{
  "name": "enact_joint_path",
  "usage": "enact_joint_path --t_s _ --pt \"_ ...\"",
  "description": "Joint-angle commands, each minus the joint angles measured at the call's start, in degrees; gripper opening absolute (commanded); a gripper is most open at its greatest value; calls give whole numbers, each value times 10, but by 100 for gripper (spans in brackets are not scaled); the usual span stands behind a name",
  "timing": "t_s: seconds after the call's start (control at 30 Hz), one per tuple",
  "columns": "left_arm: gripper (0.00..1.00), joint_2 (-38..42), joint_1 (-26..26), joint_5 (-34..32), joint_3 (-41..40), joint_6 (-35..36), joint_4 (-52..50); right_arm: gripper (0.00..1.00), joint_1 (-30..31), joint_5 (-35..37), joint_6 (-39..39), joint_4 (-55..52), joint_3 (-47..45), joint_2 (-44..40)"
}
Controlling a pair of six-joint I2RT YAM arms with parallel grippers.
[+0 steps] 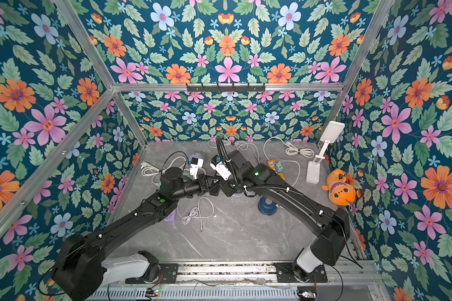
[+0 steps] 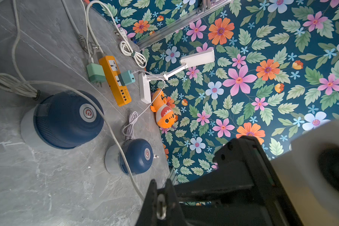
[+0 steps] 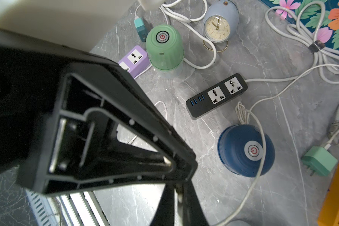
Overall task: Charge the cordless meat grinders
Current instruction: Pick up the charging cable from the center of the board.
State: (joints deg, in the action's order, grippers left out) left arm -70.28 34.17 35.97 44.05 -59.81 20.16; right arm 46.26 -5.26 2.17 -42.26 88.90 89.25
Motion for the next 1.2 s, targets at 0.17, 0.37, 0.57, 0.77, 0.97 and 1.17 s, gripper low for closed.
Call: enact_joint_path --t_s 0.17,0.37,0.57,0.77,0.97,1.17 --pt "0 8 0 14 -1 0 18 0 2 25 4 11 9 5" --pt "58 23 -5 -26 19 27 -34 0 -2 56 28 36 7 3" --pt "66 52 -20 -94 37 89 -81 0 -67 77 46 56 77 44" --pt "78 33 -21 -108 9 170 -45 0 -109 295 149 116 144 113" --pt "70 -44 -20 -118 -10 230 -7 0 -165 254 117 120 85 142" --pt "69 -138 -20 -116 -22 209 112 0 -194 107 40 162 -38 107"
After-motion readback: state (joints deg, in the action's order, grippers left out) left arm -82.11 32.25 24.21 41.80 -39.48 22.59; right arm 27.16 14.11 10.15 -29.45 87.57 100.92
